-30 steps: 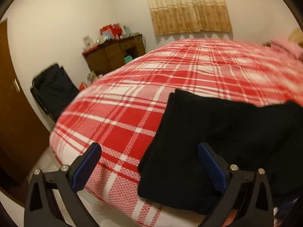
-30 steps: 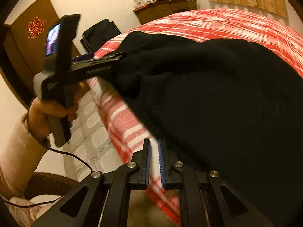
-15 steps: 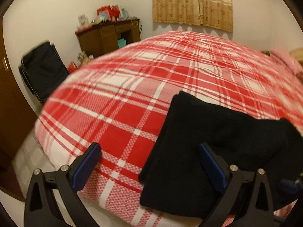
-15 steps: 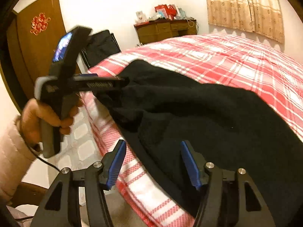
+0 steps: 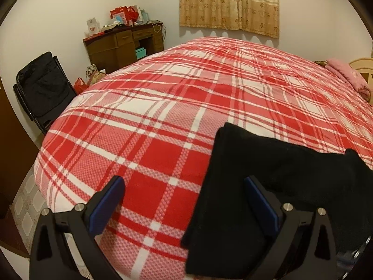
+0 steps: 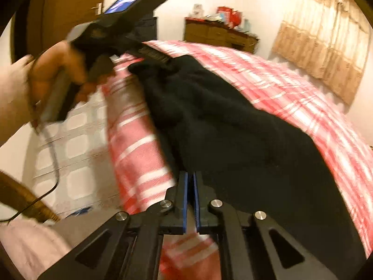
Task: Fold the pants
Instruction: 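Lift the folded edge with both grippers and fold it over again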
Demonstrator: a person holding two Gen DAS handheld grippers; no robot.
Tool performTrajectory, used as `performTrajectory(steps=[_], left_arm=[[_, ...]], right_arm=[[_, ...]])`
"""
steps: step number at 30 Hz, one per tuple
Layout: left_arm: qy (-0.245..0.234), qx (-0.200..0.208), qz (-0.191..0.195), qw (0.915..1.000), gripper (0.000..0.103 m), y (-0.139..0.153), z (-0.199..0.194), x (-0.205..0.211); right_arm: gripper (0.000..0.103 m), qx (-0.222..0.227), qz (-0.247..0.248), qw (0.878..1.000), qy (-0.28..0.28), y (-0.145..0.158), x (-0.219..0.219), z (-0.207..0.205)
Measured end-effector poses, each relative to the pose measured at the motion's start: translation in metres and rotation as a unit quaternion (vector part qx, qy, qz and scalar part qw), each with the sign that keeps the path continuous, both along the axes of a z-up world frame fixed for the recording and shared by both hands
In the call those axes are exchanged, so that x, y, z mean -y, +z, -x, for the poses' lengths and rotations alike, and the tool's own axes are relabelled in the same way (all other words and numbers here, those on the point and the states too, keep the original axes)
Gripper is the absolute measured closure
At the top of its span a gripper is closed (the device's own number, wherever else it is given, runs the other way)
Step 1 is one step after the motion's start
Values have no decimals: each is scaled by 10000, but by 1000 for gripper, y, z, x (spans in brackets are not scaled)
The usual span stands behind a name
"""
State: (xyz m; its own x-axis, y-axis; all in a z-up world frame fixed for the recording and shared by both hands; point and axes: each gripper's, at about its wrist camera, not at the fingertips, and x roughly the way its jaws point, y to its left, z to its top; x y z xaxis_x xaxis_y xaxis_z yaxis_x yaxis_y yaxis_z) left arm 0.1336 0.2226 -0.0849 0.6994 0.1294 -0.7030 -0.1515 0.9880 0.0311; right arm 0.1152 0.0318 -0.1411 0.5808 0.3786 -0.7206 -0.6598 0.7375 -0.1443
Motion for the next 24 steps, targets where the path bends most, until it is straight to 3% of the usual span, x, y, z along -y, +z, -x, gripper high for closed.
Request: performTrajectory(steps=[5, 9, 12, 14, 17, 19, 22, 24], left_arm=[[-38, 65, -115, 9999, 0, -1, 2, 2], [-135, 201, -174, 9996, 0, -1, 4, 2], [-233, 239, -175, 9993, 0, -1, 5, 1], [-271, 214, -170, 9993, 0, 0, 3, 1], [-276, 174, -205, 9993, 0, 3, 2, 1], [-139, 178, -311, 9993, 0, 10, 2, 0], [370, 489, -714, 9956, 0, 30, 7, -11], [532, 577, -698, 9945, 0, 42, 12, -18]], right_arm=[[97, -153, -346, 9993, 41, -5, 8, 5], [97, -249, -1573, 9872, -100, 31, 29, -9], [97, -275, -1888, 9809, -366, 42, 24, -38], [97, -373, -1939, 9780, -670, 34, 18, -64], [97, -1411, -2039, 9673, -527, -2, 2, -82], [97, -1383, -2361, 9610, -394, -7, 7, -67], [97, -1964, -2575, 9460, -145, -9, 19, -57], [97, -1634, -2632, 9502, -352, -1, 35, -47]])
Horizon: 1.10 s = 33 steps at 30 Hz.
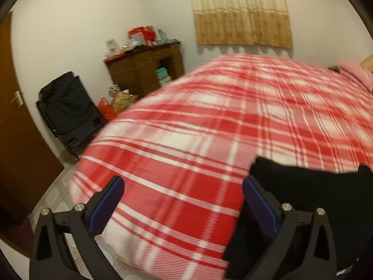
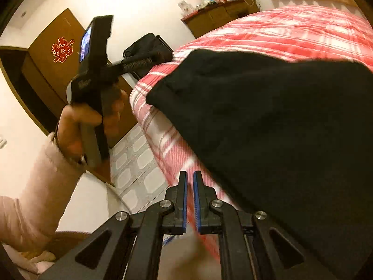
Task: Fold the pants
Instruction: 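Lift the folded edge with both grippers and fold it over again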
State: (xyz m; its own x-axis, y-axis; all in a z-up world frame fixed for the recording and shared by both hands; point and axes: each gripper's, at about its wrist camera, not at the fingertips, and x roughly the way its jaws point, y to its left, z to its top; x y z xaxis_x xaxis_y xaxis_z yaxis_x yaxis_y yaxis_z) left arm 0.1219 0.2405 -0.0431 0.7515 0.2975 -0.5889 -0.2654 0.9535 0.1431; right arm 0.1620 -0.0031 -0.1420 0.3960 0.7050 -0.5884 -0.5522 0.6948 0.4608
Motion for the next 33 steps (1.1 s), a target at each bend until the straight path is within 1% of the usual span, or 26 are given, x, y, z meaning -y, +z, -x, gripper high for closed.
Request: performTrajectory(steps=[2, 4, 5, 7, 8, 9, 10, 12, 13, 14, 16, 17, 19, 21, 23, 24, 25, 26, 29, 31, 33], left_arm=[[-3, 160, 158, 9997, 0, 10, 11, 0], [-87, 262, 178, 9995, 0, 14, 21, 9], [-124, 279, 149, 9994, 0, 13, 24, 15], [-281, 267, 90, 9992, 0, 6, 31, 35], [-363, 239, -37, 9990, 0, 0, 34, 47], [-358, 214, -304, 9987, 0, -9, 35, 59], [-324, 159, -581, 9977, 0, -16, 35, 67], [-191, -107, -1228, 9922, 0, -39, 32, 78], [-188, -220, -1415, 9895, 0, -50, 30, 79], [-256, -113, -1316, 9909, 0, -51, 33, 77], [-219, -152, -1065, 9940, 0, -42, 31, 71], [-182, -114, -998, 9948, 0, -34, 30, 69], [-117, 135, -1043, 9944, 0, -20, 33, 72], [-229, 324, -945, 9947, 0, -5, 36, 82], [-434, 402, -729, 9956, 0, 3, 38, 95], [-608, 407, -590, 9956, 0, 4, 36, 106], [-765, 390, -492, 9951, 0, 4, 35, 116], [-960, 356, -396, 9940, 0, 3, 33, 130], [-1383, 212, -266, 9898, 0, -8, 28, 172], [-1512, 113, -196, 9882, 0, -18, 27, 194], [-1590, -34, -59, 9873, 0, -29, 29, 207]], right_arm=[[97, 267, -69, 9991, -325, 13, 17, 6], [97, 522, -107, 9967, -616, 26, 32, 10], [97, 545, -45, 9963, -656, 27, 34, 9], [97, 482, 338, 9955, -740, 22, 32, 4], [97, 428, 627, 9938, -808, 14, 29, 4], [97, 269, 932, 9919, -821, 3, 26, 4], [97, 88, 1038, 9917, -750, -8, 25, 3], [97, 81, 870, 9934, -738, -3, 28, 11], [97, 93, 805, 9939, -752, 3, 33, 14], [97, 196, 780, 9931, -858, 9, 38, 16], [97, 505, 651, 9895, -1190, 25, 51, 22], [97, 643, 504, 9864, -1429, 34, 65, 24], [97, 777, 445, 9788, -1841, 47, 88, 23], [97, 913, 627, 9713, -2107, 55, 105, 20], [97, 1008, 1064, 9616, -2320, 58, 123, 19], [97, 1026, 1334, 9548, -2449, 59, 134, 19], [97, 997, 1492, 9502, -2547, 59, 151, 23], [97, 896, 1610, 9458, -2674, 58, 169, 25], [97, 690, 1858, 9327, -3014, 52, 215, 36], [97, 624, 2072, 9188, -3300, 46, 244, 55], [97, 478, 2119, 9094, -3547, 42, 274, 74]])
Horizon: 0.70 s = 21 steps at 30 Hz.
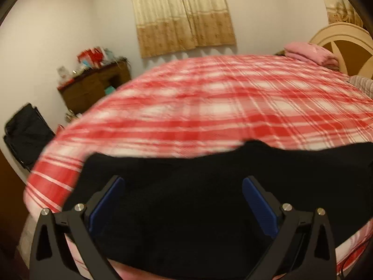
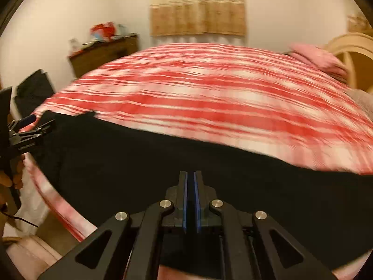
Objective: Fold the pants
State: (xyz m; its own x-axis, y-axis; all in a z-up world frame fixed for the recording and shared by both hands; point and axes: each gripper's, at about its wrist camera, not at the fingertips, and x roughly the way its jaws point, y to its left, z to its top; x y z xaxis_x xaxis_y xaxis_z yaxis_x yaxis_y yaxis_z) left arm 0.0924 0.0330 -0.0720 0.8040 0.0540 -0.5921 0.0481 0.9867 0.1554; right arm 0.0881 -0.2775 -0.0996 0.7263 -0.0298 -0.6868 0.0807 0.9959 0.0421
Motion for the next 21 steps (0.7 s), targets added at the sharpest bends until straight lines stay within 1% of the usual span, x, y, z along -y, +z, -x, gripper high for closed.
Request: performTrajectory(steps=[1, 2, 3, 4, 5, 6, 8, 9, 11, 12, 14, 15, 16, 17, 18, 20, 21], left_arm=[[-54, -142, 31, 9999, 0, -9, 1, 7], [-82, -263, -16, 9996, 0, -17, 1, 12], [-74, -455, -185, 9988, 0, -31, 0, 18], [-53, -492, -256, 9984, 0, -36, 0, 19], [2, -339, -203, 9992, 0, -37, 4, 18], [27, -301, -163, 9994, 0, -35, 6, 18], [16, -421, -225, 9989, 0, -29, 6, 17], [35, -422, -261, 9988, 0, -26, 7, 17], [119, -296, -254, 9992, 0, -19, 12, 16], [130, -251, -176, 9994, 0, -14, 16, 15], [99, -248, -35, 9996, 0, -12, 17, 15], [66, -262, 24, 9996, 0, -11, 19, 16], [16, -285, 52, 9996, 0, -11, 20, 19], [-39, -300, 43, 9995, 0, -11, 22, 22], [-80, -309, 10, 9995, 0, -11, 23, 25], [-114, -313, -53, 9994, 0, -11, 24, 29], [-126, -324, -56, 9994, 0, -11, 25, 31]], right_arm=[[97, -87, -22, 9998, -192, -6, 15, 9], [97, -180, -45, 9992, -348, -11, 28, 19], [97, -217, -161, 9988, -411, -15, 39, 26], [97, -145, -414, 9983, -394, -16, 49, 36], [97, -116, -528, 9976, -427, -14, 55, 43], [97, -46, -575, 9969, -536, -9, 63, 51], [97, 354, -469, 9949, -820, 6, 76, 67], [97, 652, -475, 9915, -1021, 18, 88, 79], [97, 1099, -596, 9805, -1514, 39, 117, 102], [97, 1311, -733, 9712, -1851, 48, 137, 117], [84, 1520, -951, 9526, -2457, 56, 174, 137], [59, 1606, -998, 9412, -2799, 57, 192, 150], [39, 1672, -987, 9331, -3028, 56, 204, 159], [37, 1749, -966, 9241, -3256, 55, 215, 169], [37, 1781, -990, 9180, -3402, 52, 226, 177], [37, 1744, -1121, 9137, -3494, 45, 240, 184], [37, 1680, -1195, 9146, -3479, 39, 245, 184]])
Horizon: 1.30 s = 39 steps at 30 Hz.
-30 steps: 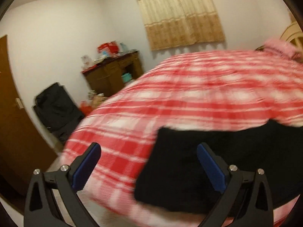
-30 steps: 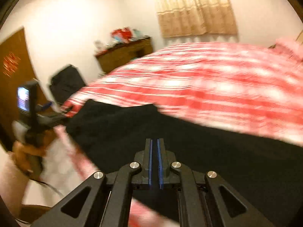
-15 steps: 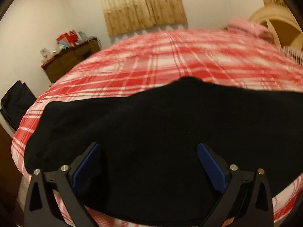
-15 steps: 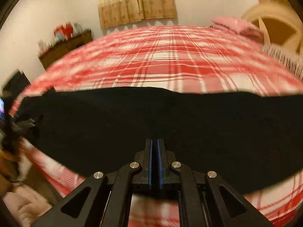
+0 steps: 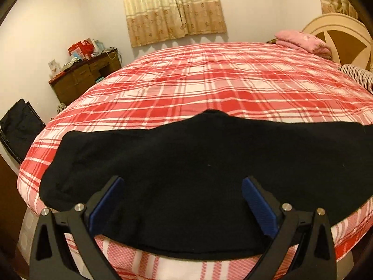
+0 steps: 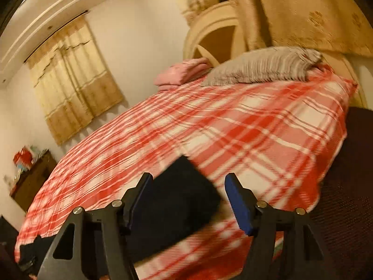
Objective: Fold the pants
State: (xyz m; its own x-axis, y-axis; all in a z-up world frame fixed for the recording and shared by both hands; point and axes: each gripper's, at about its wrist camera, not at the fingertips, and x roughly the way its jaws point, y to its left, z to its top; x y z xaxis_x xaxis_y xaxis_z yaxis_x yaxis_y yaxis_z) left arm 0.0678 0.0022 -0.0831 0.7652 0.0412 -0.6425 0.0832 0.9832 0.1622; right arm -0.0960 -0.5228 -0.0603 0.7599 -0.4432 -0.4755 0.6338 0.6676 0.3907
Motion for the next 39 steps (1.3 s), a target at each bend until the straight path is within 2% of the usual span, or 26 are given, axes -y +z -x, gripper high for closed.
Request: performTrajectory(steps=[2, 5, 8, 10, 15, 17, 19, 28, 31, 34, 36, 39], left_arm=[[-17, -63, 69, 10000, 0, 0, 0, 2], [12, -108, 97, 9999, 0, 0, -1, 2], [29, -144, 113, 9998, 0, 0, 0, 2], [28, -150, 132, 9998, 0, -1, 0, 1], [18, -174, 149, 9997, 0, -1, 0, 1], [14, -179, 164, 9997, 0, -1, 0, 1], [20, -174, 181, 9997, 0, 0, 0, 0], [52, -159, 251, 9995, 0, 1, -1, -3], [125, -164, 330, 9992, 0, 2, -2, -9], [179, -167, 425, 9988, 0, 3, -3, -13], [193, -170, 489, 9985, 0, 3, -3, -16], [205, -161, 525, 9983, 0, 3, -2, -22]], right_arm=[[37, -131, -190, 9997, 19, -12, 5, 0], [38, -6, -254, 9995, 175, -9, 6, -1], [43, -217, -119, 9995, 214, -10, -4, -9], [52, -365, -115, 9986, 374, -12, -11, -16], [54, -481, -67, 9983, 325, -15, -16, -19], [62, -594, -20, 9978, 285, -15, -18, -20], [93, -752, 46, 9967, 312, -15, -22, -21], [94, -810, 171, 9961, 320, -7, -26, -25], [94, -436, 358, 9952, 797, 19, -54, -32], [94, -260, 780, 9858, 1467, 45, -101, -54], [94, -239, 969, 9741, 2028, 53, -140, -77], [94, -323, 1119, 9529, 2802, 43, -198, -113]])
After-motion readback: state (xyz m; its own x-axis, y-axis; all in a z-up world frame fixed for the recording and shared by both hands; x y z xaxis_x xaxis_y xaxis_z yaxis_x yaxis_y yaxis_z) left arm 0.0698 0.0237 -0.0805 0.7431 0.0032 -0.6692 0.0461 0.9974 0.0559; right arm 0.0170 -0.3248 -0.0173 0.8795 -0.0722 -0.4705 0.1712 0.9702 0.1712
